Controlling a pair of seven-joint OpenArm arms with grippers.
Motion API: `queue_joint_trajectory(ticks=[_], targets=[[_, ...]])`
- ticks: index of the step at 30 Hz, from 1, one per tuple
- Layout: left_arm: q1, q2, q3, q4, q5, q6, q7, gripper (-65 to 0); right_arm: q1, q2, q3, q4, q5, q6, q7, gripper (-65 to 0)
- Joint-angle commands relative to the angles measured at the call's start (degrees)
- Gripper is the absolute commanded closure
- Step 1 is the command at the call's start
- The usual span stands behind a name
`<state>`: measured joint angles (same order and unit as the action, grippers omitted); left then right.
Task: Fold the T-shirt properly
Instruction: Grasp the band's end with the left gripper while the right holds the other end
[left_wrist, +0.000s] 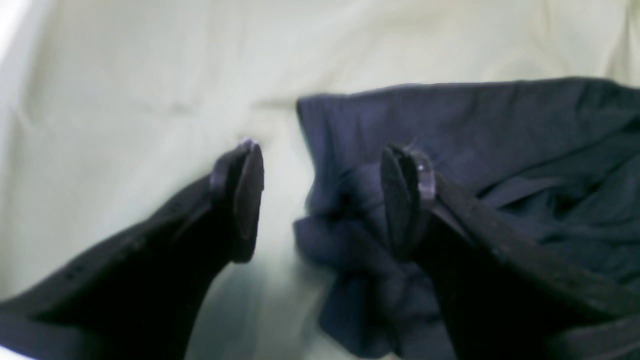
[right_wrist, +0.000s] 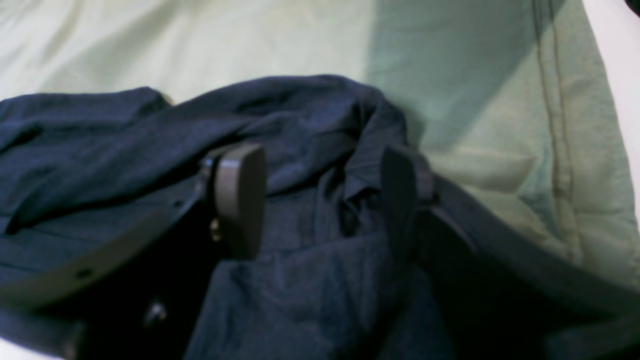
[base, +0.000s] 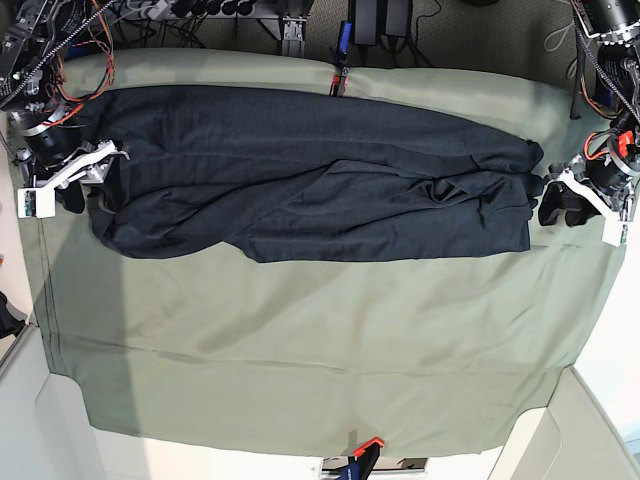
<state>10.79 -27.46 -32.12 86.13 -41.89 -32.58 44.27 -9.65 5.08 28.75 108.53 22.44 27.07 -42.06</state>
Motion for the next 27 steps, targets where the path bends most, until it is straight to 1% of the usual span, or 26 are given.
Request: queue_joint_trajectory(ticks=[1,3,5,8,10,14,19,22,25,27], targets=[[-0.33,-1.18,-0.48,-1.03,-0.74,-0.50,-1.57,-39.5,0.59,0.63,0.17,0.96,0.42,0.13,1.55,-36.4],[-0.33,-1.20,-0.48,-4.13,-0.74,-1.75,-2.29,-39.5,0.66,0.96,0.17,0.96,0.42,-0.61,1.79,-36.4],[-0.35,-1.36,-0.48,-5.70,-0.76,-2.25,-2.67,-39.5,0.76,1.42,0.17,0.96,-0.70,-2.93,3.15,-36.4],[-0.33,-1.90,-0.48,-5.81,-0.76,-2.45,-3.06,-39.5,0.92,1.88,0.17,0.96,-4.70,-6.23,6.34,-36.4],[-0.48,-2.71,-0.48,-5.81,-0.74,-2.47,-4.24,-39.5,1.81,1.88,0.15,0.87,-6.71,-6.75,6.49,-36.4],[-2.36,-3.93,-0.48,-5.86,-0.70,-2.69,-5.33,-39.5,6.43,1.92,0.11,-1.66,-7.08,-6.73,6.45,-36.4],[-6.34,-4.70,0.70,-6.49,-0.24,-2.64,-4.96,-39.5,14.10,2.75,-0.33,-12.98,-8.79,-6.69,6.47,-36.4],[-8.39,-5.66,3.85,-8.35,2.01,-2.64,-5.53,-39.5,17.22,3.58,-0.76,-19.58,-9.18,-4.79,6.47,-36.4],[-11.61,-6.36,8.02,-11.89,5.33,-2.62,-8.15,-39.5,18.75,3.96,-2.36,-23.85,-8.96,-2.56,6.49,-36.4],[-14.40,-6.34,10.40,-14.97,6.25,-2.62,-8.63,-39.5,18.64,3.96,-4.09,-24.87,-8.96,-2.38,6.49,-36.4]])
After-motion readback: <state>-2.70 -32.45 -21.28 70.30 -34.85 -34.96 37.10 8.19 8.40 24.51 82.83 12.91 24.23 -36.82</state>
